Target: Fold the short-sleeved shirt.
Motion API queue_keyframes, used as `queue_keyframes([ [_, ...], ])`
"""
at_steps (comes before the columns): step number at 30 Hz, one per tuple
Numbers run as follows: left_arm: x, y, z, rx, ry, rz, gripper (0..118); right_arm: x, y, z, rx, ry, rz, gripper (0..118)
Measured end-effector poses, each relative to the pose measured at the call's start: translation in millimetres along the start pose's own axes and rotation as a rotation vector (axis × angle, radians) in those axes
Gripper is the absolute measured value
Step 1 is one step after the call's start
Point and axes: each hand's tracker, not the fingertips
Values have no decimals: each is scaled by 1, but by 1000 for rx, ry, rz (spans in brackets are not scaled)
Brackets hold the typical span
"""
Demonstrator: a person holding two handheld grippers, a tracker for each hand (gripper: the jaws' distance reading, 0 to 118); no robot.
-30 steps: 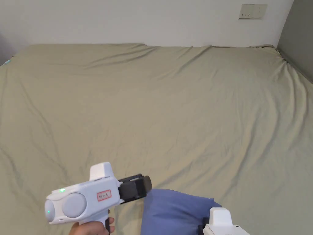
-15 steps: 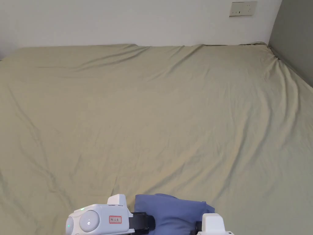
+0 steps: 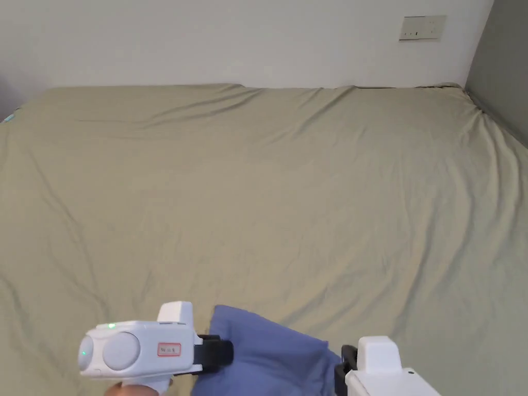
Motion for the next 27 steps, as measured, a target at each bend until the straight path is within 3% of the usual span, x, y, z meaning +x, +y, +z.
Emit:
queue_keyframes([
  [5,-84,29,38,6,208,-32,19,-21,40,8,97,10,26,2],
  [13,-233,50,106,35,511,71,19,-64,78,-8,160,29,102,2],
  [20,-311,36,168,70,746,149,19,-97,101,-23,191,59,146,2],
  [23,-323,25,174,78,740,151,21,-105,105,-26,196,73,157,2],
  [24,-323,22,173,85,735,169,27,-107,105,-27,197,74,162,2],
  [25,-322,19,171,96,724,185,45,-107,105,-27,195,75,164,2],
  [27,-320,19,166,103,758,198,96,-108,105,-24,194,78,159,2],
])
